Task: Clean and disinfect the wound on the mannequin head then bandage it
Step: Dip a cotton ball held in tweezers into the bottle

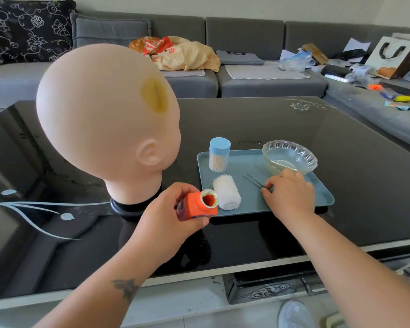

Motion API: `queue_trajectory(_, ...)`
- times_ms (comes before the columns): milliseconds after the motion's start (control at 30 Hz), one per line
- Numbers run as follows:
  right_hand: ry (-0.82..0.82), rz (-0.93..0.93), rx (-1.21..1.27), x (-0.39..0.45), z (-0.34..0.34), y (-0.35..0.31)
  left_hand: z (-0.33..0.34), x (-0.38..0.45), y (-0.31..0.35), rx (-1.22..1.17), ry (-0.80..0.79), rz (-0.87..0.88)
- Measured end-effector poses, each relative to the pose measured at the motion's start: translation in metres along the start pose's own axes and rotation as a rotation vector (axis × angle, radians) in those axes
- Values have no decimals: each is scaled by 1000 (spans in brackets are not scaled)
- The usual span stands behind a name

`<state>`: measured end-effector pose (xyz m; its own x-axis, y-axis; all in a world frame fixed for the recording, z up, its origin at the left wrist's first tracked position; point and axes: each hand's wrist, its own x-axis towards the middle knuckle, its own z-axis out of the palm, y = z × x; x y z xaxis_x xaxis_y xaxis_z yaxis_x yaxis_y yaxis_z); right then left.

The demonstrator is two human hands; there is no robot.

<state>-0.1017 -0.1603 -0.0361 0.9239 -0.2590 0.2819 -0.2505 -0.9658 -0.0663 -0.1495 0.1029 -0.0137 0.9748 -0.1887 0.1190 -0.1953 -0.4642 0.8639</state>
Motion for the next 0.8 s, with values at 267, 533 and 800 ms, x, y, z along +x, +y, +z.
queue_trajectory(267, -5, -65, 580, -10, -39, -20, 0, 0, -2, 28, 43, 18)
queue_trajectory(533, 36, -463, 625, -48, -77, -38, -4, 4, -14, 73, 133, -54)
queue_trajectory(800, 122, -650, 417, -60, -86, -45, -8, 5, -16, 176, 193, -71)
